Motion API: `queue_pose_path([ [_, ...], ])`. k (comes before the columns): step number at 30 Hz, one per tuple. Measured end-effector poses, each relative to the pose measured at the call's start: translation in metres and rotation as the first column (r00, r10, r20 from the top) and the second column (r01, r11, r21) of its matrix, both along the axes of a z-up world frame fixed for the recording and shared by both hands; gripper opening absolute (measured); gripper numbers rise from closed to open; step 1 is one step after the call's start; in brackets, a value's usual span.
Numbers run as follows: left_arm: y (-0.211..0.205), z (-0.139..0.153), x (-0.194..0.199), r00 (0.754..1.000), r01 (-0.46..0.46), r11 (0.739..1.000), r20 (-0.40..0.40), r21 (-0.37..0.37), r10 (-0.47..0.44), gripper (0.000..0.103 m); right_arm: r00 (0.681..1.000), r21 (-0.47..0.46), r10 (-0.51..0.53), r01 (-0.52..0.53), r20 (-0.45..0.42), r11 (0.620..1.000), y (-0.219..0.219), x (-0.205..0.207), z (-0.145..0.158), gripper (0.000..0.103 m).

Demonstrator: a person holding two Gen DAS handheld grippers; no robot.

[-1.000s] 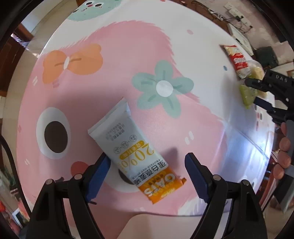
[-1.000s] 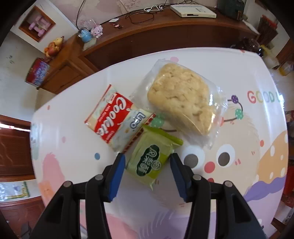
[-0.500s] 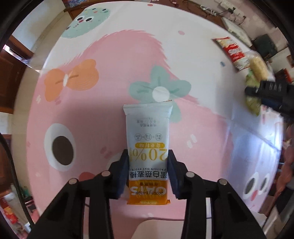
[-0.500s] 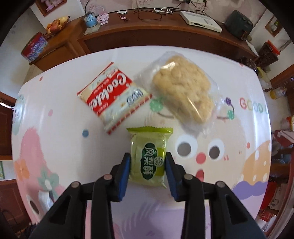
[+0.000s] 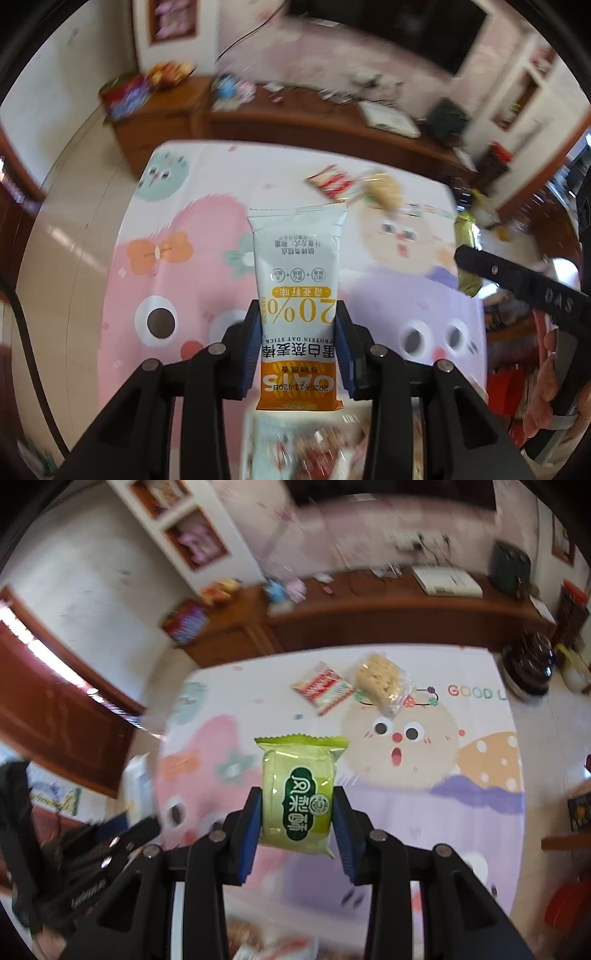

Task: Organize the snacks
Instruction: 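Carry the green cake and OATS bar into the tray and release both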

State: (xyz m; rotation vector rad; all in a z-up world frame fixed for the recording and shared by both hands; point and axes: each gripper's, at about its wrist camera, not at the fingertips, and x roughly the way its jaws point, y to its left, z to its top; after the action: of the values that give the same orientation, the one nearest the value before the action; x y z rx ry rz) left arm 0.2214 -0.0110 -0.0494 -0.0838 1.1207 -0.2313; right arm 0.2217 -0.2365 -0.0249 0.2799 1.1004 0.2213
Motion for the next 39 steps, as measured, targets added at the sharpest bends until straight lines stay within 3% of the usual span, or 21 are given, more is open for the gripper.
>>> queue_pose_path([
  [3,-0.001,0.031,-0.05,0.996,0.072,0.997,0.047,-0.022,-0.071,0.035,0.996,-0.005,0.048,-0.048,0.074,0.999,0.004,-0.068,0.033,0.037],
  [7,-0.002,0.055,-0.116,0.984,0.146,0.988,0.114,-0.047,-0.14,0.036,0.986,-0.033,0.101,-0.097,0.137,0.995,0.02,-0.137,0.048,0.037],
  [14,-0.011,0.056,-0.196,0.964,0.2,0.979,0.184,-0.028,-0.192,0.037,0.974,-0.058,0.086,-0.076,0.21,0.995,0.023,-0.231,0.045,0.037],
  [20,-0.018,0.028,-0.232,0.966,0.193,0.979,0.162,0.057,-0.2,0.037,0.983,-0.055,0.053,-0.044,0.178,0.998,0.018,-0.259,0.022,0.037],
  [25,-0.014,0.0,-0.235,0.98,0.173,0.982,0.091,0.075,-0.179,0.037,0.989,-0.084,0.034,-0.022,0.144,0.996,0.014,-0.263,0.007,0.038],
  [31,-0.009,-0.016,-0.235,0.984,0.143,0.982,0.084,0.123,-0.154,0.039,0.994,-0.116,0.004,0.009,0.113,0.993,0.013,-0.256,-0.006,0.038],
  [33,-0.009,-0.017,-0.235,0.986,0.131,0.983,0.087,0.131,-0.143,0.05,0.995,-0.137,-0.007,0.02,0.101,0.99,0.013,-0.255,-0.01,0.043],
  [35,-0.008,-0.018,-0.234,0.989,0.109,0.985,0.088,0.133,-0.122,0.089,0.996,-0.139,-0.023,0.035,0.089,0.99,0.012,-0.253,-0.014,0.049],
  [39,-0.002,-0.018,-0.232,0.991,0.087,0.99,0.091,0.111,-0.097,0.094,0.998,-0.123,-0.031,0.038,0.063,0.992,0.012,-0.25,-0.023,0.049],
])
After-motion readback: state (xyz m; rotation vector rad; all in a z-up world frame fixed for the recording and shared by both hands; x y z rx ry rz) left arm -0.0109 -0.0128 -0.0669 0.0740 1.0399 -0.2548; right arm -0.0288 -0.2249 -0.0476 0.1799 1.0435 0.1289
